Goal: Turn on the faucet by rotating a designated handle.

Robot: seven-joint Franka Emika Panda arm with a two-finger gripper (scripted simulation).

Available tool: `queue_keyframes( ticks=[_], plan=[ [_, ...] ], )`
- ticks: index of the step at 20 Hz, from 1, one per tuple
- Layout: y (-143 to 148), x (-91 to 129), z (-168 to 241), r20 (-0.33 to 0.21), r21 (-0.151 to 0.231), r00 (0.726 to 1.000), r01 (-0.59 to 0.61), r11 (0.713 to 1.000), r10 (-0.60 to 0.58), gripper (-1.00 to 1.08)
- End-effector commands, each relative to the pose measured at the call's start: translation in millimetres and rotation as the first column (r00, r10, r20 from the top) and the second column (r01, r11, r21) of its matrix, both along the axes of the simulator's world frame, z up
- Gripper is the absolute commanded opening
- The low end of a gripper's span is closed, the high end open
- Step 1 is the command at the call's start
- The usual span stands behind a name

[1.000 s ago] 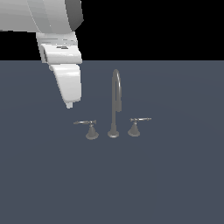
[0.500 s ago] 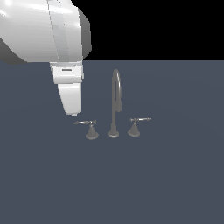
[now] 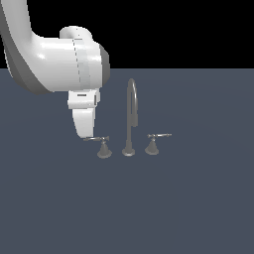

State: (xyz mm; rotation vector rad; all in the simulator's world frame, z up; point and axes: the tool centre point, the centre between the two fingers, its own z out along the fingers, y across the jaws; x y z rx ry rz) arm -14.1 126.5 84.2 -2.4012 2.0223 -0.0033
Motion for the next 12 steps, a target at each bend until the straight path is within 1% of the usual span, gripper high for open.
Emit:
queue_keyframes(
  ticks=[1, 6, 12],
  plan=[
    [-2.2, 6.2, -9.4, -0.003, -0.002, 1.000, 0.030, 1.000, -0.030, -1.00],
    [-4.3, 14.2, -18.1, -0.003, -0.002, 0.998, 0.063, 0.998, -0.063, -1.00],
    [-4.6, 15.5, -19.4, -0.003, -0.002, 0.998, 0.069, 0.998, -0.069, -1.00]
  ],
)
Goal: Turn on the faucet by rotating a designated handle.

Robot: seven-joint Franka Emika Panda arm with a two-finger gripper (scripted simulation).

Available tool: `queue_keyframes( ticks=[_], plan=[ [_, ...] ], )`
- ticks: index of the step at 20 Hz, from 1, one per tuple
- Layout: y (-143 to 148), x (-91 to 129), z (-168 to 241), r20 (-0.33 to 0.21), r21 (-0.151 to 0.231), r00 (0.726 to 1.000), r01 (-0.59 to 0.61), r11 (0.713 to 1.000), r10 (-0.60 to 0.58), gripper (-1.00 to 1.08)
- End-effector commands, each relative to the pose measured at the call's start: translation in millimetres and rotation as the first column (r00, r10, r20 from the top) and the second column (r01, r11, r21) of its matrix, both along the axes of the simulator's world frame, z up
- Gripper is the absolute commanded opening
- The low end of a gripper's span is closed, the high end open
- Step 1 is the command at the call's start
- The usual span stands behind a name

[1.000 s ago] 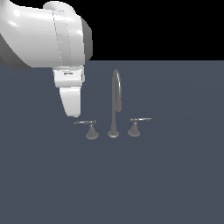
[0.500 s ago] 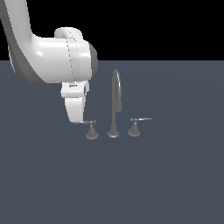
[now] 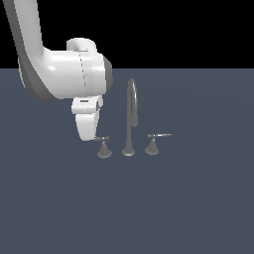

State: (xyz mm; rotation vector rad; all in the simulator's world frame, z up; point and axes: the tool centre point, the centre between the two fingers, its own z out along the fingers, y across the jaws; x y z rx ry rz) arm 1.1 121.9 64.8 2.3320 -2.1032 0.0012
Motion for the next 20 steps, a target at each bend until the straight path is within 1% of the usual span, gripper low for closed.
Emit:
queue_keyframes(
  ticks=[1, 12, 13, 14, 20],
  plan=[
    [-0.1, 0.0, 0.0, 0.000, 0.000, 1.000, 0.000, 1.000, 0.000, -1.00],
    [13.5, -38.5, 0.4, 0.000, 0.001, 1.000, 0.001, 1.000, -0.001, -1.00],
    [13.5, -38.5, 0.4, 0.000, 0.001, 1.000, 0.001, 1.000, -0.001, -1.00],
    [13.7, -29.2, 2.8, 0.013, 0.006, 1.000, 0.001, 1.000, -0.001, -1.00],
    [6.0, -49.7, 1.8, 0.008, 0.004, 1.000, 0.001, 1.000, -0.001, -1.00]
  ],
)
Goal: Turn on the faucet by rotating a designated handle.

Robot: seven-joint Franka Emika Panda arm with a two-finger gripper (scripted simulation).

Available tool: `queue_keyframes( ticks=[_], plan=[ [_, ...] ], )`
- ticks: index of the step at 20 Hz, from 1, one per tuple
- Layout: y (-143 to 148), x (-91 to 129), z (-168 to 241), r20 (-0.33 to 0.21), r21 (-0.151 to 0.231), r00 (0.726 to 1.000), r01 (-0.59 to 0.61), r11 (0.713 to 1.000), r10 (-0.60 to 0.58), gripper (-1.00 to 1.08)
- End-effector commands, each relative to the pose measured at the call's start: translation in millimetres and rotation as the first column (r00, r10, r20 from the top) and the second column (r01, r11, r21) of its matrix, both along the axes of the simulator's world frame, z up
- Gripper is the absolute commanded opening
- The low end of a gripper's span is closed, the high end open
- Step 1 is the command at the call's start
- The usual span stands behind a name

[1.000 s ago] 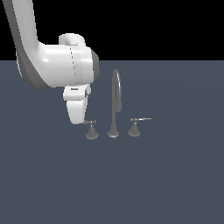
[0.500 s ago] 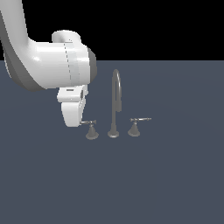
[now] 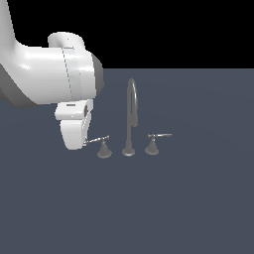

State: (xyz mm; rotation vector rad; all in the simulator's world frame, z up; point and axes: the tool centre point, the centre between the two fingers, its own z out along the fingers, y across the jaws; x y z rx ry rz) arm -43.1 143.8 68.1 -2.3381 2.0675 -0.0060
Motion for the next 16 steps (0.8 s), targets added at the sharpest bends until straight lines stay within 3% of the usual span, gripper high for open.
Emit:
queue_keyframes(
  ticks=[1, 9, 10, 16],
  plan=[
    [-17.2, -9.0, -1.7, -0.009, -0.010, 1.000, 0.021, 1.000, -0.021, -1.00],
    [-26.4, -33.7, -2.7, -0.016, -0.013, 1.000, 0.021, 1.000, -0.021, -1.00],
    [-8.3, -31.3, -0.9, -0.008, -0.003, 1.000, -0.008, 1.000, 0.008, -1.00],
    [-38.8, -40.3, -2.0, -0.012, -0.008, 1.000, 0.006, 1.000, -0.006, -1.00]
  ],
)
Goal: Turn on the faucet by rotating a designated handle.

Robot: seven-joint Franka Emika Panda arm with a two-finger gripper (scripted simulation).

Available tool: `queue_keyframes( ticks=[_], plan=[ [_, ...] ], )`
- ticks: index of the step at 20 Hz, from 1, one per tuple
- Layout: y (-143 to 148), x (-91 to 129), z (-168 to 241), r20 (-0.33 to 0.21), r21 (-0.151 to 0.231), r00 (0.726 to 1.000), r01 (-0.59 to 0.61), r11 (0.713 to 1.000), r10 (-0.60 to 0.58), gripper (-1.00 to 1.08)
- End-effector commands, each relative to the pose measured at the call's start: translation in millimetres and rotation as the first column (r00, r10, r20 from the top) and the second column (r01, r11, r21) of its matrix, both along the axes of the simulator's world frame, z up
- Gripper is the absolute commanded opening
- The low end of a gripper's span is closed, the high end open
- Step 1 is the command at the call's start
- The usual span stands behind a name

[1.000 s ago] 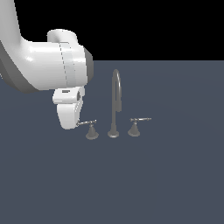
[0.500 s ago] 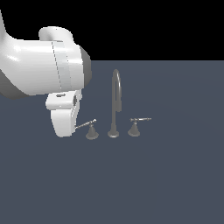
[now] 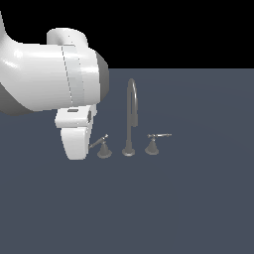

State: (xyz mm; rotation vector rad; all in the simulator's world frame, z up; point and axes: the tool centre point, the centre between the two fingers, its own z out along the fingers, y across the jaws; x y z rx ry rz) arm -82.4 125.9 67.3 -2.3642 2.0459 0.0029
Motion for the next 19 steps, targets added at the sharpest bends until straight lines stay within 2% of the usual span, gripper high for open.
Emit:
queue_keyframes(
  ticks=[1, 6, 7, 17, 19],
  plan=[
    [-26.1, -2.5, -1.3, -0.005, -0.008, 1.000, 0.030, 1.000, -0.030, -1.00],
    [-46.8, -8.8, -1.9, -0.008, -0.012, 0.999, 0.040, 0.999, -0.040, -1.00],
    [-18.1, -10.4, -0.1, -0.003, -0.002, 1.000, -0.008, 1.000, 0.008, -1.00],
    [-84.6, 9.2, -1.9, -0.008, -0.012, 0.999, 0.038, 0.999, -0.038, -1.00],
    [-90.4, 10.8, -2.1, -0.008, -0.013, 0.999, 0.042, 0.999, -0.042, -1.00]
  ],
)
